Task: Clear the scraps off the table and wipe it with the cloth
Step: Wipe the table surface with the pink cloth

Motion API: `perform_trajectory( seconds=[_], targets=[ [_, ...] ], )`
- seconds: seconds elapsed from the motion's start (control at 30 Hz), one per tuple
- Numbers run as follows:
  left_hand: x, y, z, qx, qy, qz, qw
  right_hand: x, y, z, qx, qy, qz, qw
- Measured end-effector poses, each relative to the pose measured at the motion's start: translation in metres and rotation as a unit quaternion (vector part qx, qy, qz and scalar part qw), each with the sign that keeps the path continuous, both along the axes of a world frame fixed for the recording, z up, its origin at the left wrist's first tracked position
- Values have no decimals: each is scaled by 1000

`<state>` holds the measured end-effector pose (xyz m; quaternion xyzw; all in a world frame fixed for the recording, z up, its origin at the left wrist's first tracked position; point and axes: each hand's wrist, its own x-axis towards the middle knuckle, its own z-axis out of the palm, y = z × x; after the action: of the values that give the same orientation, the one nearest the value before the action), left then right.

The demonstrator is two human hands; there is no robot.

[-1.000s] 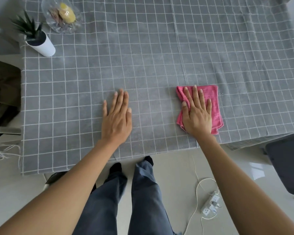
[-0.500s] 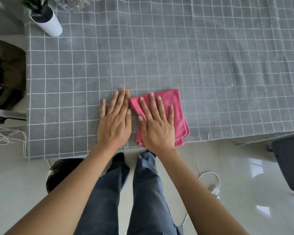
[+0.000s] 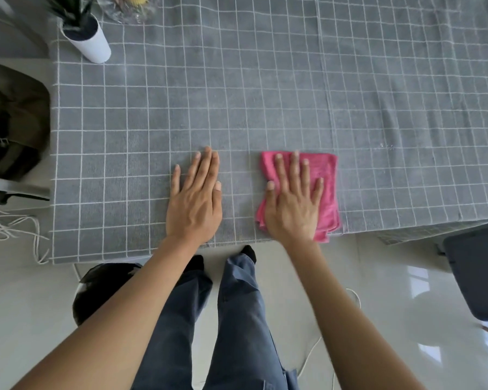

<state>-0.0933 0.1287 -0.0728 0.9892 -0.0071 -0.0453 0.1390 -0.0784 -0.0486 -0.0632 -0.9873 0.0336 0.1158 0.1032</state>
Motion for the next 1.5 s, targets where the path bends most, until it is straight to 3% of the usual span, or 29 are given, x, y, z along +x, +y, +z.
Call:
perform_trajectory(
  seconds=[0.13,0.27,0.5,0.63,0.83,0.97,1.03,1.2,1.33,1.4,1.5],
  targets=[
    [1,0,2,5,2,-6,1000,-26,47,-1,30,-18,104,994],
    [1,1,1,5,0,-10,1000,-20,22,-2,30,-17,145,989],
    [0,2,-1,-4,-3,-1,1000,17,-80,0,-13,4,-49,999],
    [-1,1,-2,-3,-7,-1,1000,21,-60,0,-7,-2,-123,992],
    [-1,1,-1,-9,-12,-5,1000,8,38,1,22,4,56,998],
    [0,2,0,-9,-13,-8,1000,7,28,1,47,-11,125,991],
    [0,2,0,-10,-8,-5,1000,16,5,-1,35,-13,114,993],
    [-1,2,-2,-10,-6,-1,1000,40,-50,-2,6,-2,-43,999],
    [-1,2,-5,-15,-7,3,1000,40,-36,-3,7,-11,-114,993],
    [0,2,-5,-17,-9,2,1000,38,-16,-2,0,-3,-103,995],
    [0,2,-5,-20,-11,-2,1000,25,25,-1,9,-2,15,1000]
  ],
)
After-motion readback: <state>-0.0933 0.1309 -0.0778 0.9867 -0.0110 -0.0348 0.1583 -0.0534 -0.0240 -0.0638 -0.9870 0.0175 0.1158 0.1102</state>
